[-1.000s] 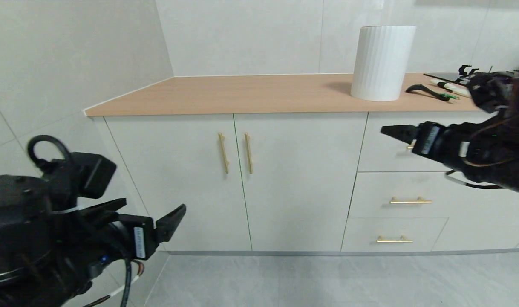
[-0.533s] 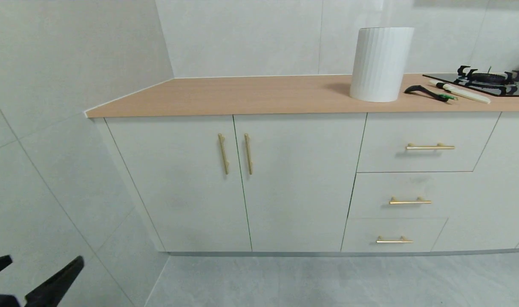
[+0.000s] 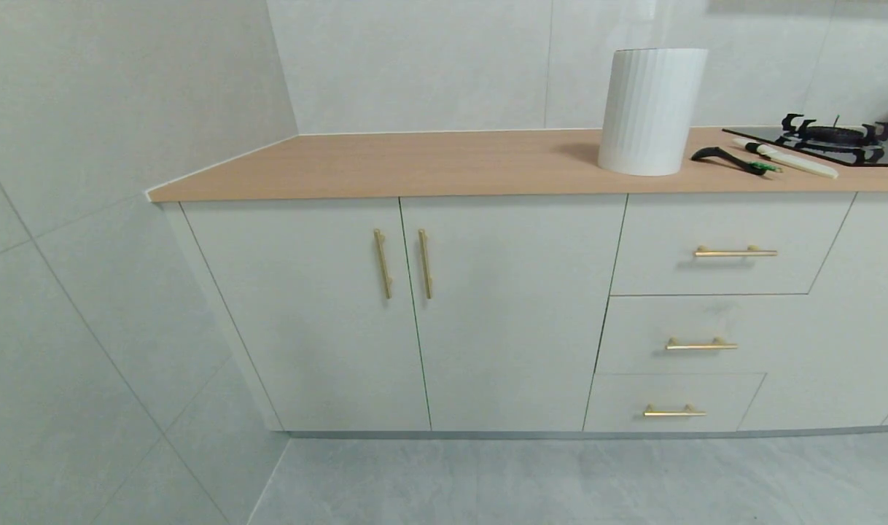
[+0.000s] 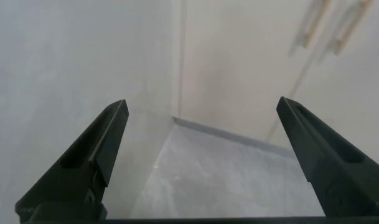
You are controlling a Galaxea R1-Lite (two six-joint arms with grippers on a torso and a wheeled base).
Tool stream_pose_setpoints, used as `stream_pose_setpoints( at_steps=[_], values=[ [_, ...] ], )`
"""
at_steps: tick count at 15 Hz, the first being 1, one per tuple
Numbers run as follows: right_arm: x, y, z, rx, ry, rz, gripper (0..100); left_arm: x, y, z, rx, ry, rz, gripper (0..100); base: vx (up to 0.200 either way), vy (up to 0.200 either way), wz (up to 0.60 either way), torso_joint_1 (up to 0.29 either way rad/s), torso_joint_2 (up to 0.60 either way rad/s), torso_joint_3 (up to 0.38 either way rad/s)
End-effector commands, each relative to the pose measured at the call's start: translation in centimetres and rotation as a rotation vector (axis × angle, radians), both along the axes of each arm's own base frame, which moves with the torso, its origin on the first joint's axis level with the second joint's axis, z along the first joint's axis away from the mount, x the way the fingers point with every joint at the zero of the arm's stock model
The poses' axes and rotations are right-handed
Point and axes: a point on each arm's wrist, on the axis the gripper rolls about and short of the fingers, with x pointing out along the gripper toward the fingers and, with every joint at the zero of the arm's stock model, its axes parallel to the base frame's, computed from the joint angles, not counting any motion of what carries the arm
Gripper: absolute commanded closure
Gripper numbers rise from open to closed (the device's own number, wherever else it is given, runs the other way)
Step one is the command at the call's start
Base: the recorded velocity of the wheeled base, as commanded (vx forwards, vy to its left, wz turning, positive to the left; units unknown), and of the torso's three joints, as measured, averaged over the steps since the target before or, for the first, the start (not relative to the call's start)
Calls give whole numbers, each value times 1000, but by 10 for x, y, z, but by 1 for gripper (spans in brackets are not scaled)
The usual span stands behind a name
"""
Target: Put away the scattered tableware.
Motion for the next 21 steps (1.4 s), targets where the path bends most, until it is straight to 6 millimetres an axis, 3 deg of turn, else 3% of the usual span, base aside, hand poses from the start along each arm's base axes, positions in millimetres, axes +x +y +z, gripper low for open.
stream_pose_setpoints(
  at_steps=[1, 3, 7, 9, 11, 12, 15, 17, 21],
  values=[
    [-13, 4, -26, 9, -34, -45, 0, -23, -1, -17, -5, -54, 77, 0, 0, 0, 0, 0, 0, 0],
    [-11, 3, -29, 67, -24, -77, 0, -32, -3, -28, -5, -49, 95, 0, 0, 0, 0, 0, 0, 0],
    [23, 1, -75, 87, 166, -174, 0, -27, -1, -42, 45, 18, 206, 0, 0, 0, 0, 0, 0, 0],
    [39, 1, -91, 75, 155, -171, 0, -15, -1, -57, 73, -3, 200, 0, 0, 0, 0, 0, 0, 0],
    [55, 1, -114, -11, 167, -176, 0, -4, -3, -65, 118, -87, 119, 0, 0, 0, 0, 0, 0, 0],
    [65, 2, -127, -79, 123, -172, 0, -3, -5, -67, 110, -84, -12, 0, 0, 0, 0, 0, 0, 0],
    [65, 3, -128, -140, 137, -99, 0, -2, -8, -67, 104, -88, -153, 0, 0, 0, 0, 0, 0, 0],
    [66, 8, -128, -225, 131, 82, 0, -2, -13, -70, 108, -67, -343, 0, 0, 0, 0, 0, 0, 0],
    [65, 7, -128, -272, 142, 37, 0, -2, -13, -70, 116, -66, -342, 0, 0, 0, 0, 0, 0, 0]
  ],
)
